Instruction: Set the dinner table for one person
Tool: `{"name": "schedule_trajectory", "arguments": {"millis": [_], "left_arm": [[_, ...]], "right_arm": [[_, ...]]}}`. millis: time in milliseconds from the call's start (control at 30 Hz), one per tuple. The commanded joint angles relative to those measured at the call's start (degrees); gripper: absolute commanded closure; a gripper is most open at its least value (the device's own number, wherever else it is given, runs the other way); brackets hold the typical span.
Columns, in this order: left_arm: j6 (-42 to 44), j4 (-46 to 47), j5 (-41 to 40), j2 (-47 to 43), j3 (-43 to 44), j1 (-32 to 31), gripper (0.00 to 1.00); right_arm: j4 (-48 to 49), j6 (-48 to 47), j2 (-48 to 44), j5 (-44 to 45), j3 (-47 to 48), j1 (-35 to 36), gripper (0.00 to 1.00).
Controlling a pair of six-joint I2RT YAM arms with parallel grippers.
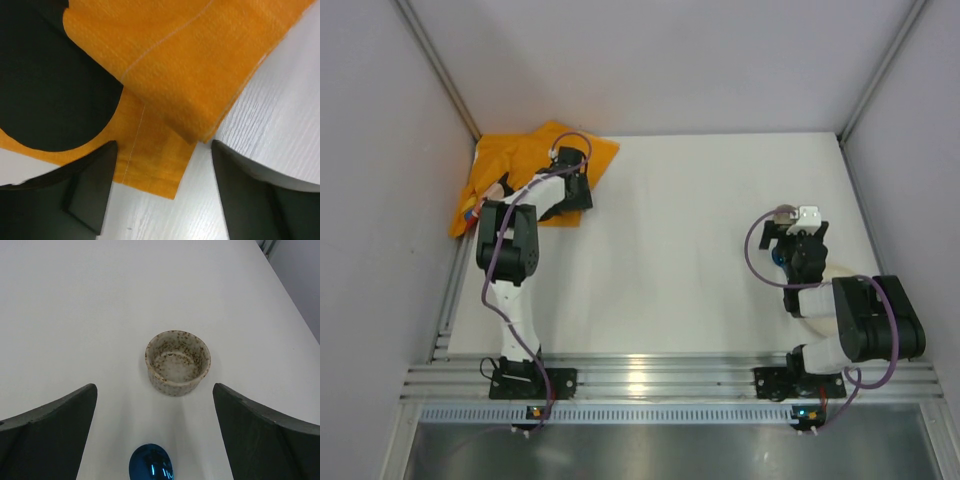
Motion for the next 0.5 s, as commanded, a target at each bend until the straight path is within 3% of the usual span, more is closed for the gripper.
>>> {"name": "schedule_trajectory", "arguments": {"millis": [0, 100, 200, 233, 300, 400, 467], "left_arm": [[1.07, -2.29, -0.68, 2.75, 3.07, 1.25, 0.28], [0.72, -3.26, 1.33, 5.21, 4.21, 1.61, 0.39], [0.54, -3.96, 4.06, 6.1, 4.74, 1.61, 0.65], [0.54, -4.05, 4.76, 6.1, 4.74, 1.52, 0.8], [0.37, -4.4, 6.44, 5.14, 4.57, 1.26, 0.97], [1.15, -4.32, 7.14, 2.68, 4.04, -0.67, 1.0], [1.6, -4.49, 7.4, 1.53, 3.95, -3.3, 1.0]], "right_arm": [[2.57, 0.88, 0.01, -0.24, 1.86, -0.09, 0.0], [2.39, 1.58, 0.1, -1.65, 2.03, -1.06, 0.0], [2.48, 1.41, -0.07, -0.34, 1.95, -0.18, 0.0], [1.7, 1.75, -0.6, 3.32, 2.38, 0.69, 0.0], [-4.95, 2.02, -3.83, 9.14, 4.04, 1.92, 0.0], [-24.63, 0.88, -9.37, 13.63, 13.26, 4.99, 0.0], [-39.6, 10.59, -10.88, 16.1, 22.3, 5.36, 0.0]]}}
